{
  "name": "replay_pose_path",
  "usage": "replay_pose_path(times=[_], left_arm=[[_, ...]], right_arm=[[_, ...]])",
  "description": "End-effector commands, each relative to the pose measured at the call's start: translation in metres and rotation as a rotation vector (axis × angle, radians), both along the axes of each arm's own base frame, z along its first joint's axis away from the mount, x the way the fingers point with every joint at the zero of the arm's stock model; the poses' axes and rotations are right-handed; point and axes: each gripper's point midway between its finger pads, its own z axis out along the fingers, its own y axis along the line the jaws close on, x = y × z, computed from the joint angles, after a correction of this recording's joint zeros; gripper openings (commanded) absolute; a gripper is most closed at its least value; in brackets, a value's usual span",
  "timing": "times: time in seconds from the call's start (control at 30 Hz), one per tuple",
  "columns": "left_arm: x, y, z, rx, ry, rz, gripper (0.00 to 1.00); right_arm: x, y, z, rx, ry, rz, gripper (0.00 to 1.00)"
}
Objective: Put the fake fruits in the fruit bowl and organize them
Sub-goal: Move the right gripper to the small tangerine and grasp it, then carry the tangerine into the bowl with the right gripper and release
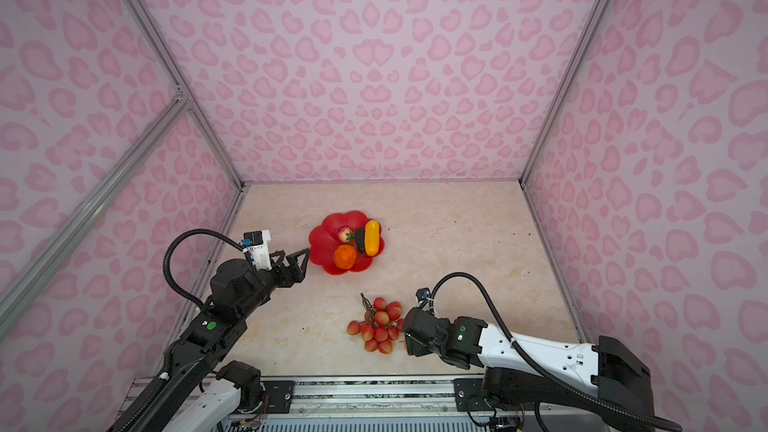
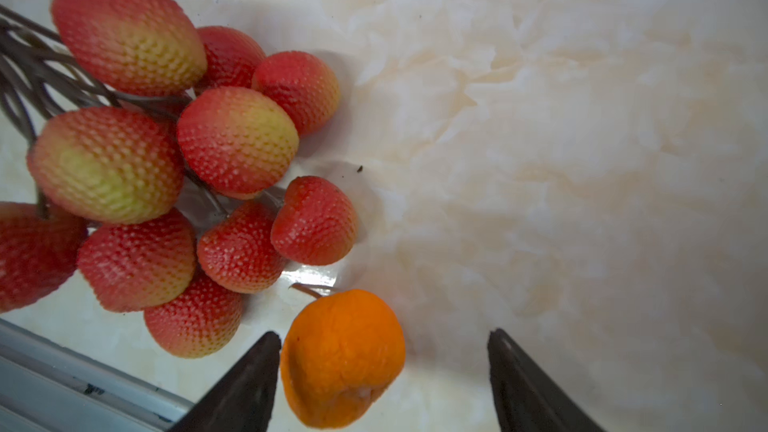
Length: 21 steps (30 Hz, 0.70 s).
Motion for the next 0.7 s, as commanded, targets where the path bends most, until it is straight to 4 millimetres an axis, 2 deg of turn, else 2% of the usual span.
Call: replay_pose_path(times=[0.0, 0.17, 0.3, 0.43, 0.5, 0.57, 0.67], left_arm=[[0.001, 0.002, 0.009, 0.002, -0.028, 0.009, 0.9], [0.0, 0.003, 0.008, 0.003, -0.026, 0.013, 0.9], [0.001, 0.003, 0.008, 0.005, -0.027, 0.015, 0.9], [0.001, 0.004, 0.009, 0.008, -0.03, 0.017, 0.91], [0.002, 0.004, 0.008, 0.012, -0.03, 0.016, 0.91], [0.002, 0.003, 0.007, 0.016, -0.029, 0.015, 0.91], [0.002, 0.003, 0.006, 0.021, -0.027, 0.012, 0.91]], right_arm=[[0.002, 0.01, -0.005, 0.039, 0.007, -0.02, 0.76], [-0.002, 0.013, -0.017, 0.032, 0.038, -0.013, 0.67], [-0.003, 0.014, -0.022, 0.032, 0.05, -0.022, 0.49], [-0.002, 0.012, -0.018, 0.036, 0.044, -0.037, 0.32], [0.005, 0.008, -0.004, 0.024, 0.006, -0.059, 0.27], [0.018, 0.001, 0.019, 0.002, -0.071, -0.073, 0.26], [0.045, -0.003, 0.065, 0.014, -0.186, -0.082, 0.24]])
